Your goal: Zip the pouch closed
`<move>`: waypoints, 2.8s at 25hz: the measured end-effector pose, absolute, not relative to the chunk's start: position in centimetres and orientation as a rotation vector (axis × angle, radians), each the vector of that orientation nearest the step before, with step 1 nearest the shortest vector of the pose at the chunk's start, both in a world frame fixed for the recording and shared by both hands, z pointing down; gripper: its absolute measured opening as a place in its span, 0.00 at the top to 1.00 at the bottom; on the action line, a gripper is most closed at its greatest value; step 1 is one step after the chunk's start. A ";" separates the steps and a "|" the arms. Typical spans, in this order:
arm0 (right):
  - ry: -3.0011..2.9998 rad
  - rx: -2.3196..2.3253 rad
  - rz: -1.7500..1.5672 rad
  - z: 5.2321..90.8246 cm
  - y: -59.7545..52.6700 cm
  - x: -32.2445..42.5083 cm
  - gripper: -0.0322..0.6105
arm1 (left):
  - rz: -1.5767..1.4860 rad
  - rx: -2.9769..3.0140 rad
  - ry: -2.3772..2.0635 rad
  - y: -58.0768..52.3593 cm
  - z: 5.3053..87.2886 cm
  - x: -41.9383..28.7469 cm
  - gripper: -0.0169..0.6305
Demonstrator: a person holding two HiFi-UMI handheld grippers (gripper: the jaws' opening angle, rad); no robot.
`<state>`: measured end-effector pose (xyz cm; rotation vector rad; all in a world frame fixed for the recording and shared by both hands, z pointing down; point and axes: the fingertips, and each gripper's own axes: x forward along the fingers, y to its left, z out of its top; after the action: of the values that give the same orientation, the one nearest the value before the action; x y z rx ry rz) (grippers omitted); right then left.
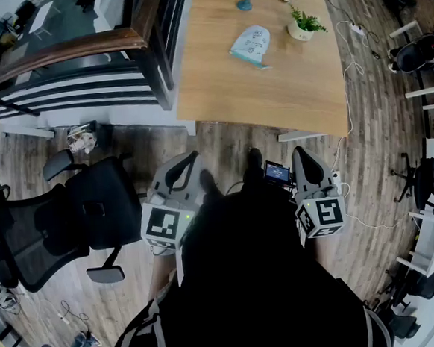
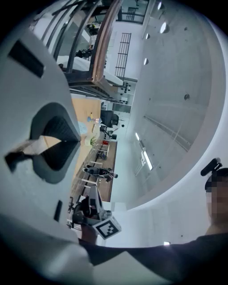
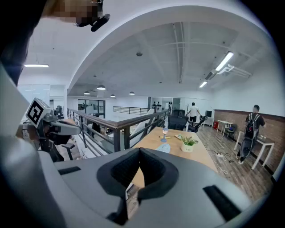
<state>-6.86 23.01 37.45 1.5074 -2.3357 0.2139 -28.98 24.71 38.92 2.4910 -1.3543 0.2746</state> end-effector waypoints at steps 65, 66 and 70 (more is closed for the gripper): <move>-2.210 0.548 -0.049 67.5 -14.5 1.8 0.75 | 0.607 2.159 -1.589 -3.4 48.9 -18.4 0.98; -2.168 0.479 -0.114 68.5 -14.7 1.3 0.75 | 0.617 2.147 -1.604 -3.0 48.7 -19.0 0.98; -2.043 0.286 -0.285 71.3 -14.9 0.0 0.75 | 0.639 2.100 -1.649 -1.7 48.6 -21.0 0.98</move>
<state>-0.03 -14.90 71.35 0.2857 -2.0432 -0.2853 -21.01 -1.72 48.62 2.0998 -1.6489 0.6390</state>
